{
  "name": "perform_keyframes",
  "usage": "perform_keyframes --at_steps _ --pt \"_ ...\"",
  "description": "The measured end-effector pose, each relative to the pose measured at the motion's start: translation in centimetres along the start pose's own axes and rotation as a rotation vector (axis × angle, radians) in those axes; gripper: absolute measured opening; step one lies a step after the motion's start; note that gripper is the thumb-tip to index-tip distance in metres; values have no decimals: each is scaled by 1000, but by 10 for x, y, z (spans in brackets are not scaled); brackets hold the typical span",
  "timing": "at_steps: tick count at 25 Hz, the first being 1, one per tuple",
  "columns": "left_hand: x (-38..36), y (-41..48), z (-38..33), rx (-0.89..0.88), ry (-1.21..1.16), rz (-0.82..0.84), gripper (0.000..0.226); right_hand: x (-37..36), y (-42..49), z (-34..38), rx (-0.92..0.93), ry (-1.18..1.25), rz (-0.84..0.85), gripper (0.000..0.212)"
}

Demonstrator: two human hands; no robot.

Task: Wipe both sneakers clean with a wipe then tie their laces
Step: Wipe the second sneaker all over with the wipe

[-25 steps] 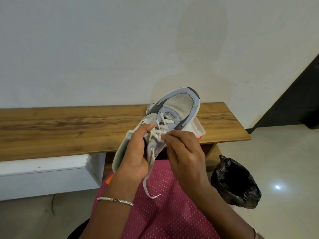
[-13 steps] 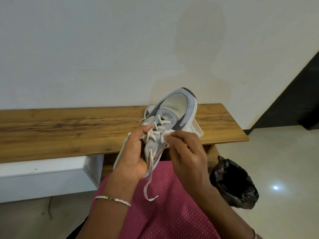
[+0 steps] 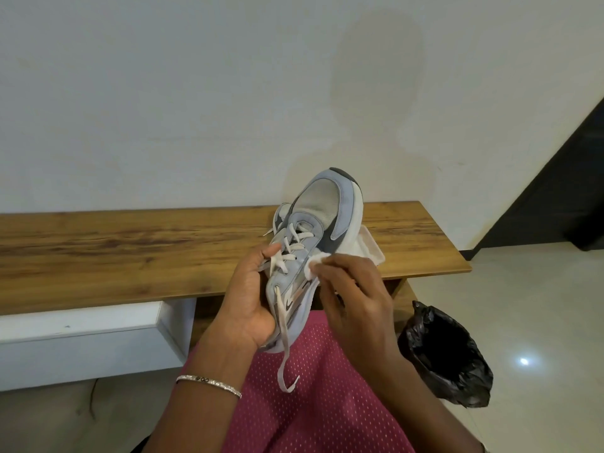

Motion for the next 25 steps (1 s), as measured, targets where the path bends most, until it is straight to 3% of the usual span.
perform_keyframes --at_steps 3,8,14,21,25 --pt "3 1 -1 2 1 -27 55 2 7 -15 -37 -1 20 16" --pt "3 1 3 15 23 -53 47 23 32 -49 -121 19 -130 13" --pt "3 3 -1 9 -4 -47 40 -5 -17 -11 -28 49 55 14" --pt "1 4 -1 6 31 -43 42 12 24 -34 -42 -41 -126 9" --pt "5 4 -2 26 -8 -51 40 -4 -6 -11 -3 -6 -28 11"
Point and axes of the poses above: each hand's wrist, its own y-axis towards the middle knuckle, its own x-axis out of the back of the hand, z = x × y, the point moved 5 cm from there along y, towards the middle knuckle, and after that the axes turned 10 degrees about x, right-handed, at the moved point
